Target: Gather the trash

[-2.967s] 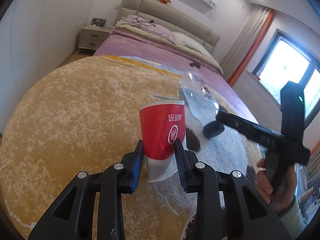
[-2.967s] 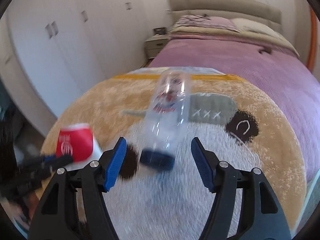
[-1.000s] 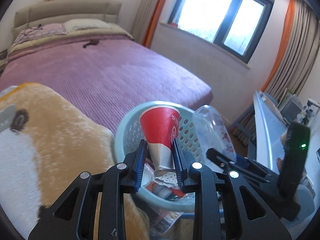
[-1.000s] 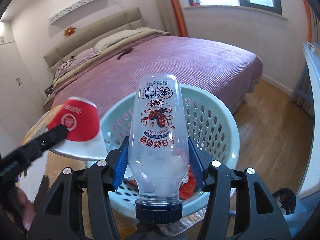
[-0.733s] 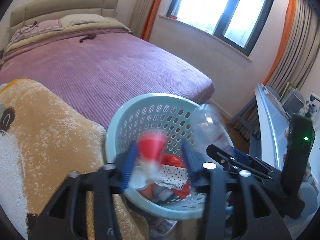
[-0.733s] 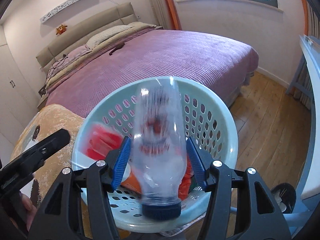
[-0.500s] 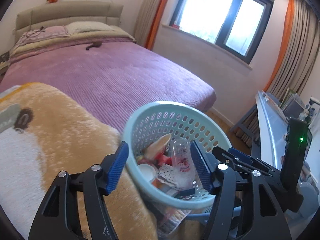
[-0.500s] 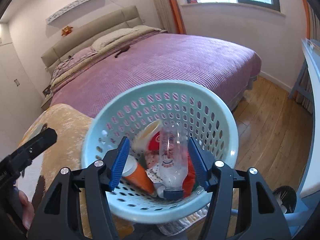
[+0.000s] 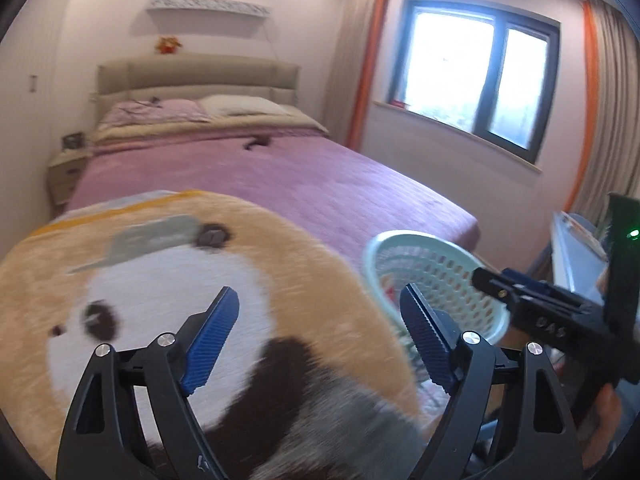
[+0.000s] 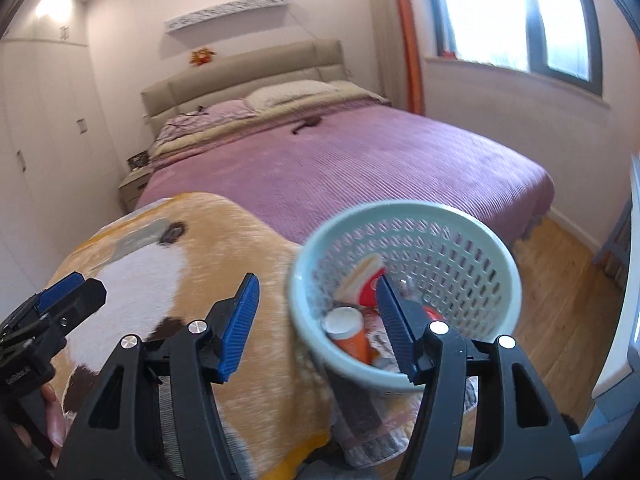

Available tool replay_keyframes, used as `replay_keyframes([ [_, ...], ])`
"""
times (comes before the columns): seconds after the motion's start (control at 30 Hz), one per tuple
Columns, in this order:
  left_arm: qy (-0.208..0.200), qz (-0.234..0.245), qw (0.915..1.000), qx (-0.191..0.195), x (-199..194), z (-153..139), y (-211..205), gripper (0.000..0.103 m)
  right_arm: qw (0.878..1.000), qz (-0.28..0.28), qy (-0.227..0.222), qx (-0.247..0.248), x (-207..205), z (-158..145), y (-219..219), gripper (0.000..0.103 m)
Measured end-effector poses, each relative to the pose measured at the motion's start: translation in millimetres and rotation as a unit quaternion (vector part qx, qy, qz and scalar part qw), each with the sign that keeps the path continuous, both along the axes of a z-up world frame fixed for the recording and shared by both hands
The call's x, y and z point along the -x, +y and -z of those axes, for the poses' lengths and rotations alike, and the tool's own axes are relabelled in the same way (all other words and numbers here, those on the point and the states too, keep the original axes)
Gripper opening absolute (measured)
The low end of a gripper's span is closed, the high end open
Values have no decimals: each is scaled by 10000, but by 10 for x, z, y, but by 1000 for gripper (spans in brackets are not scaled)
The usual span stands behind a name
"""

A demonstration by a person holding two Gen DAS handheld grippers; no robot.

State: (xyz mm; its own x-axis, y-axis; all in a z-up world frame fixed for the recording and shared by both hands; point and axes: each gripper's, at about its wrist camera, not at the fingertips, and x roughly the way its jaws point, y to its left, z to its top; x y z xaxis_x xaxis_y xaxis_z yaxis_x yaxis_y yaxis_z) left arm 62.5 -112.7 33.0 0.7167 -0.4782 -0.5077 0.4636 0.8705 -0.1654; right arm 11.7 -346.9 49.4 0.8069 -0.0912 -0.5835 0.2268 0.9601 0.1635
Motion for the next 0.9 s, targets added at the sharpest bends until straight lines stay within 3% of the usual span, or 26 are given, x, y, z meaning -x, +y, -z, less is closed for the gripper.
replay_keyframes([
  [0.1, -318, -358, 9987, -181, 133, -3, 213, 86, 9994, 55, -264, 239, 129, -32, 234, 62],
  [0.27, -716, -831, 9939, 73, 313, 99, 513, 90, 9963, 147, -688, 490, 317, -13, 520, 63],
  [0.43, -949, -987, 9906, -4, 378, 164, 547, 91, 9916, 221, -905, 901, 410, -26, 703, 63],
  [0.7, -1080, -914, 9899, -58, 485, 222, 530, 96, 9908, 297, -852, 1013, 407, 92, 738, 63],
  [0.9, -896, -960, 9911, 214, 431, 244, 637, 96, 9896, 164, -915, 1099, 408, 119, 776, 63],
])
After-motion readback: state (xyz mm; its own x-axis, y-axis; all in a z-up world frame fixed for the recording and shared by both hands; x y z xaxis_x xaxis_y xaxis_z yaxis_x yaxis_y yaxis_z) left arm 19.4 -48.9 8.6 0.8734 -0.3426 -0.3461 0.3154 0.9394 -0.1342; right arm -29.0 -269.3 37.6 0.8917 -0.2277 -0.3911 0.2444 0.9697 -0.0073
